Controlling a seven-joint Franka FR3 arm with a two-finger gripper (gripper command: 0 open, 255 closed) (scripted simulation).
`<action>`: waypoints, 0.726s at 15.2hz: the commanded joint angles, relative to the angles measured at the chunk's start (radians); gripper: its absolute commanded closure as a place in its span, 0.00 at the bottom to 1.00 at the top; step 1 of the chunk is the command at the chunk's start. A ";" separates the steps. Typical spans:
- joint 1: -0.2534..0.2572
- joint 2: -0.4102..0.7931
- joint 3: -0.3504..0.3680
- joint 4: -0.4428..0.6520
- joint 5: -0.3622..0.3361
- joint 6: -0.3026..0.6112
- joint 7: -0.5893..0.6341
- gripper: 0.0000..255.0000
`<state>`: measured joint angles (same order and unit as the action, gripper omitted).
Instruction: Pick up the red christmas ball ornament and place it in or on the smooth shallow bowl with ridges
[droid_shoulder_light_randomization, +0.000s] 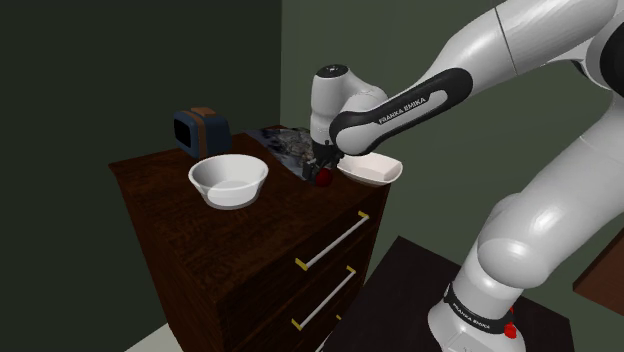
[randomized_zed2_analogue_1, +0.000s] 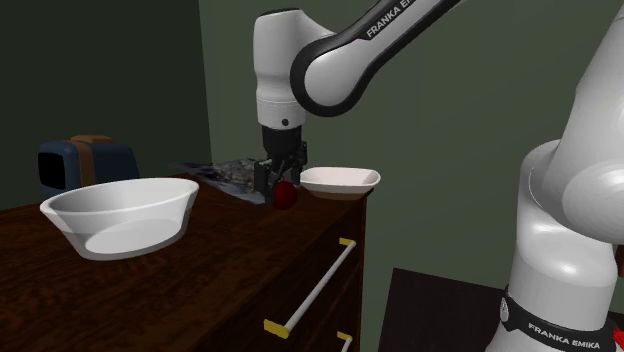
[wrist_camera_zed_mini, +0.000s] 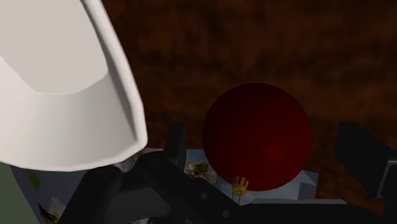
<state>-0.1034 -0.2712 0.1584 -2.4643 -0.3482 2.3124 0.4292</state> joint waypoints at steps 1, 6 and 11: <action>0.000 0.000 0.000 0.000 0.000 0.001 0.000 0.00; 0.000 0.000 0.000 0.000 0.000 0.000 0.000 1.00; 0.000 0.000 0.000 0.000 0.000 0.000 0.000 1.00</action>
<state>-0.1035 -0.2717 0.1581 -2.4640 -0.3483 2.3124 0.4290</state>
